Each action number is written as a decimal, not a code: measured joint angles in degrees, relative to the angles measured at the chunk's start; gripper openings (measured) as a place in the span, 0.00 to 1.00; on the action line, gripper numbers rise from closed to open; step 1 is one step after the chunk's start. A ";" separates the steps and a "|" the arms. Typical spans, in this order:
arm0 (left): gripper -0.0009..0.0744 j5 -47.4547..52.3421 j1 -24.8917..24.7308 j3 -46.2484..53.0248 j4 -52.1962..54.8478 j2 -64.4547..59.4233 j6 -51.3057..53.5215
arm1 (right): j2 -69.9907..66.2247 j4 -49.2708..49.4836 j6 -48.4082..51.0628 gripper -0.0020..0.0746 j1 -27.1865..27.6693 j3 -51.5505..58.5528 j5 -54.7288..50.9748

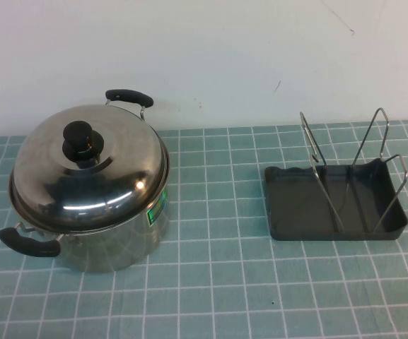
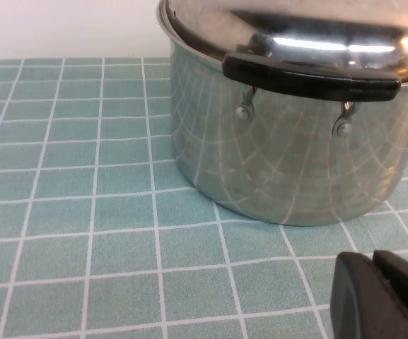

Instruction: Put pot lid on rack

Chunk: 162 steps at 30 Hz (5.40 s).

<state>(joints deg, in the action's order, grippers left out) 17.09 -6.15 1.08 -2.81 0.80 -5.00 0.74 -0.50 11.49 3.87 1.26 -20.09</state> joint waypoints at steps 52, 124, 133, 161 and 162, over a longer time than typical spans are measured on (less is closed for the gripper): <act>0.01 -17.68 0.00 0.11 0.37 0.00 0.09 | 0.00 0.50 0.09 0.02 0.00 0.35 20.59; 0.82 -50.18 -6.96 -42.81 -3.61 -86.04 12.90 | 0.03 -8.43 -4.51 0.02 0.00 -12.63 5.38; 0.76 -51.76 -6.96 -42.87 -6.11 -88.59 13.25 | 0.03 -8.43 -4.51 0.02 0.00 -12.42 5.38; 0.42 -78.84 -7.09 -43.01 15.40 -75.02 -19.97 | -1.30 41.06 17.44 0.02 0.00 -26.39 -17.85; 0.42 -80.29 -7.60 -43.01 18.40 -74.21 -20.97 | -2.57 45.89 19.77 0.02 0.00 -26.41 -20.03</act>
<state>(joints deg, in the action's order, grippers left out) -63.20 -13.74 -41.93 15.59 -73.41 -25.97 -1.83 45.39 31.26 3.87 -25.15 -40.12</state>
